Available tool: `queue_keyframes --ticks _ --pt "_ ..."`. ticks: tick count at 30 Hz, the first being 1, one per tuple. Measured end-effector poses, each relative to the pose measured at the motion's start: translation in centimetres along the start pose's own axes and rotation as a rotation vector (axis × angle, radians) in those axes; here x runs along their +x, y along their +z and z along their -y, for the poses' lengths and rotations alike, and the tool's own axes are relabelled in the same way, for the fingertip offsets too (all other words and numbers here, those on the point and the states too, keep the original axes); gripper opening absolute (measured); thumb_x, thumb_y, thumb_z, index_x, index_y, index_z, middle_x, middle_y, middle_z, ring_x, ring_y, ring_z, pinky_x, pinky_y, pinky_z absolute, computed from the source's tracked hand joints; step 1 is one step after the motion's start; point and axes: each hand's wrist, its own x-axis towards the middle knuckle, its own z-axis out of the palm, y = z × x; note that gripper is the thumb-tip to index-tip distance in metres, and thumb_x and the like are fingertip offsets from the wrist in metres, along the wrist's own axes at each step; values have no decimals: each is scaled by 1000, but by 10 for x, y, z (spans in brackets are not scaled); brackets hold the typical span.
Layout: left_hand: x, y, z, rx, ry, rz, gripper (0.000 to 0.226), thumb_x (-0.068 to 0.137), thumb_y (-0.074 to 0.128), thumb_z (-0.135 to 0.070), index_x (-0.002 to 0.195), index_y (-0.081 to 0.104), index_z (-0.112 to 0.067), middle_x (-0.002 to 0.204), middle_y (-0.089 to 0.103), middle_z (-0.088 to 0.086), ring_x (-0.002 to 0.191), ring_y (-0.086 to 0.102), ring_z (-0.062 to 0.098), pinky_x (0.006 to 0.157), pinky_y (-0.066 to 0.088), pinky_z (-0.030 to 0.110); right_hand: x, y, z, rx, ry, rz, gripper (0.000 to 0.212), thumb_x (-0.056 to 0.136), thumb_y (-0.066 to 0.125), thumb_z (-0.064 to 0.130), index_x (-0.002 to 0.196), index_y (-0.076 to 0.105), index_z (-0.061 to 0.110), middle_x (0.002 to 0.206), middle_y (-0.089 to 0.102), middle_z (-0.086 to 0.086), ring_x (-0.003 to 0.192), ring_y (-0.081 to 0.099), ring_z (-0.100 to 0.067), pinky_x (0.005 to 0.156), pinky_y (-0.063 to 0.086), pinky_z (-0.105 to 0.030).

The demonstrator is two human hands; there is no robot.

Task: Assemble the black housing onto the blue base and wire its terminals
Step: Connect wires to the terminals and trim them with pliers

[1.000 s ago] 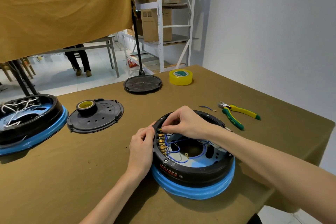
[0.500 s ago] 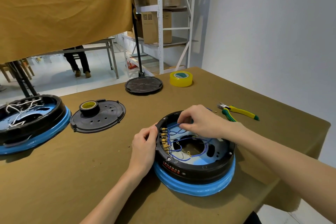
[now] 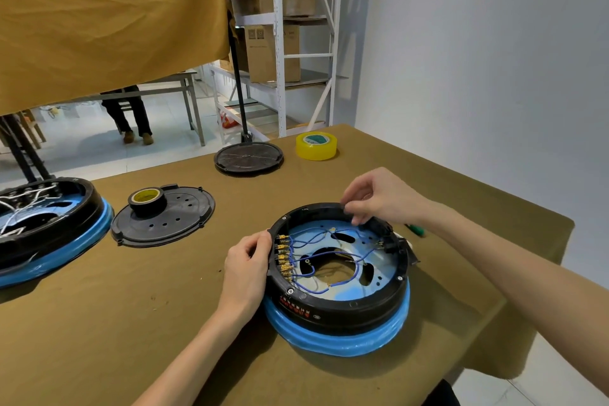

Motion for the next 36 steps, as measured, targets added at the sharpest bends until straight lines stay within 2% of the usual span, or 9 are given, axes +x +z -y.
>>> queue_keyframes --ticks 4,9,15,20,24,26,29,33,36 --pt "10 -4 -5 -18 -16 95 42 104 57 -25 146 56 -22 136 63 -7 125 60 12 108 49 37 6 -13 -39 -243 93 -314 16 96 63 11 98 76 19 97 75 1 78 68 -10 78 50 -28" --pt "12 -5 -4 -86 -39 165 29 102 58 -19 128 67 -28 116 77 -6 106 73 12 80 57 22 21 -5 -87 -479 271 -159 36 103 55 20 135 64 7 131 67 -13 115 63 -28 100 52 -39" --pt "9 -3 -1 -62 8 136 31 104 55 -20 132 66 -22 114 77 -6 106 72 13 86 55 28 56 13 -94 -801 288 -134 21 102 56 31 100 64 12 112 65 -13 95 65 -35 74 49 -38" --pt "8 -4 -1 -46 20 130 29 103 55 -24 130 66 -25 112 77 -9 105 72 11 82 54 23 59 16 -90 -658 345 -220 19 102 55 23 110 67 12 110 70 -11 99 66 -33 85 56 -43" --pt "6 -4 -8 10 19 141 28 104 56 -20 130 64 -26 116 75 -7 113 68 15 91 54 27 36 4 -54 -119 131 -324 12 99 64 19 91 73 18 81 75 1 73 68 -10 71 54 -32" --pt "7 -7 -16 223 132 65 36 101 61 -19 137 59 -26 129 66 -7 124 59 14 107 47 35 13 -2 -29 48 17 -261 12 97 68 17 89 77 17 72 74 1 59 63 -5 61 52 -24" --pt "10 -7 -47 442 456 -34 43 96 67 -26 138 58 -31 131 59 -16 128 50 5 111 36 34 -18 0 -4 200 -56 -107 7 94 74 15 99 76 10 74 76 -6 57 65 -11 56 52 -20" --pt "16 22 -81 754 712 261 33 95 69 -38 129 69 -35 124 67 -20 120 56 3 107 35 32 -39 8 9 320 -86 -11 24 92 77 13 104 58 8 74 76 -11 57 67 -18 54 51 -24" --pt "15 40 -83 660 712 391 15 95 71 -31 107 80 -30 101 75 -19 95 66 0 93 47 27 -50 8 8 385 -113 -48 23 91 77 10 100 57 6 77 76 -16 58 69 -22 56 55 -28"
